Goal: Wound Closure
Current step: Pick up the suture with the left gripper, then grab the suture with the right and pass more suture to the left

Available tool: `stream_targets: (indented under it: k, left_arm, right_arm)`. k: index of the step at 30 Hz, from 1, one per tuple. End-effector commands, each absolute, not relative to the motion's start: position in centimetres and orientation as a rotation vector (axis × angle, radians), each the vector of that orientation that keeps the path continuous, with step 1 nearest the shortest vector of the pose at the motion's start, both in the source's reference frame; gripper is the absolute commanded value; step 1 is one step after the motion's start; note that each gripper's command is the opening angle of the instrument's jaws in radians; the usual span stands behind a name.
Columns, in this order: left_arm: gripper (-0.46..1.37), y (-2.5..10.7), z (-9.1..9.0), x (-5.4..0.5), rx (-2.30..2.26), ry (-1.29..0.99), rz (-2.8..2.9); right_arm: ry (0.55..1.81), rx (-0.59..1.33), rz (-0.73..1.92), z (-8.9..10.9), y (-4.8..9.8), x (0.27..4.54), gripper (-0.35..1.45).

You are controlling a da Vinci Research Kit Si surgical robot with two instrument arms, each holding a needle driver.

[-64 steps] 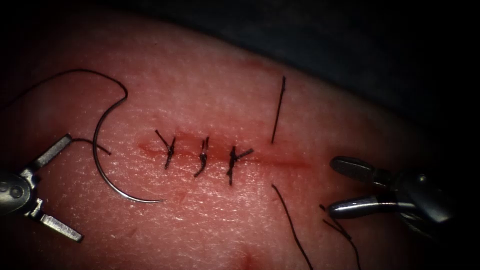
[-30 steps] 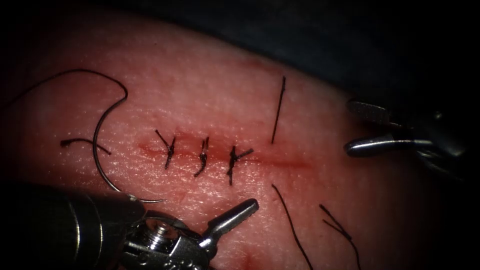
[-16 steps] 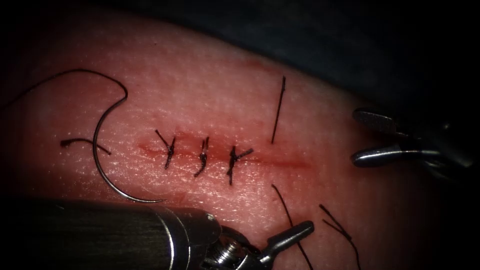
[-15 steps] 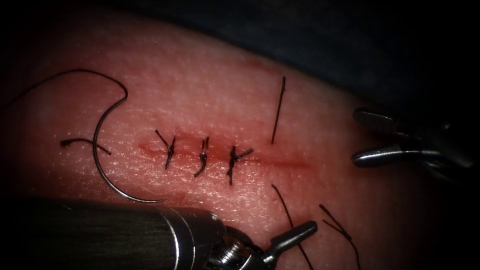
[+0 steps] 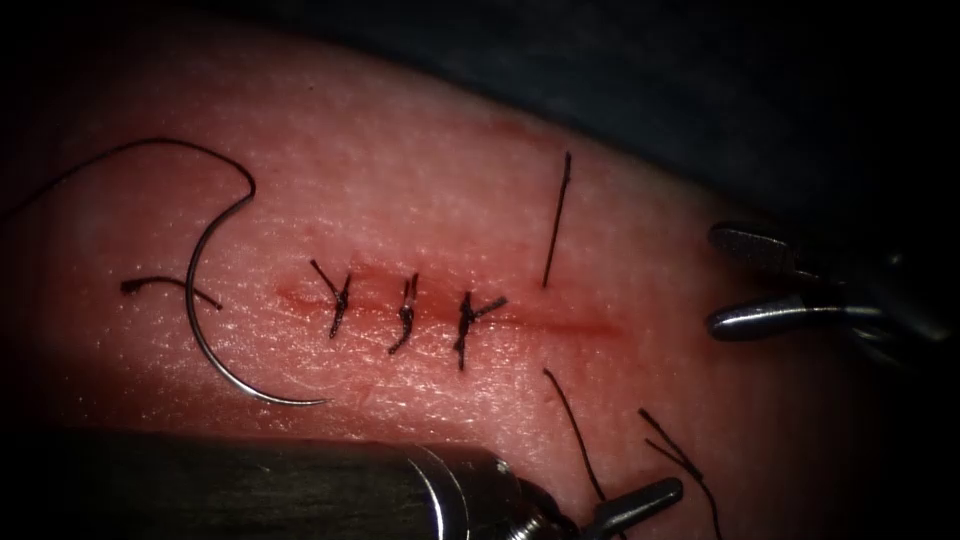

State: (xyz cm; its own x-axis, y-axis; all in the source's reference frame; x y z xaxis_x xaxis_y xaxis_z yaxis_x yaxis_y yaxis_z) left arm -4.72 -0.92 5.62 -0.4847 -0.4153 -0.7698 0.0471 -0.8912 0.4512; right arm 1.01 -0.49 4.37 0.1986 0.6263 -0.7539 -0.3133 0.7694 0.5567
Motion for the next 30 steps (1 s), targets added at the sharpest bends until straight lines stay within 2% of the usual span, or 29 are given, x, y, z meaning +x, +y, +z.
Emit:
stream_targets:
  k: [1, 5, 11, 23, 30]
  left_arm:
    - [-0.35, -0.92, 5.60, -4.72, 1.391, -0.518, -2.400]
    - [-0.35, -0.84, 5.62, -4.70, 1.330, -0.370, -2.399]
    - [-0.35, -0.72, 5.64, -4.60, 1.347, -0.374, -2.387]
    - [-0.35, -0.53, 5.62, -4.38, 1.380, -0.372, -2.372]
    - [-0.35, -0.29, 5.51, -4.24, 1.398, -0.370, -2.388]
  right_arm:
    - [1.205, 0.310, 0.669, 4.38, -0.49, 1.01, 1.16]
    - [1.202, 0.312, 0.661, 4.40, -0.55, 1.01, 1.17]
    - [1.205, 0.307, 0.633, 4.49, -0.64, 1.02, 1.21]
    - [1.216, 0.175, 0.445, 4.69, -0.62, 1.15, 1.43]
    - [1.260, 0.154, 0.358, 4.81, -0.64, 1.23, 1.42]
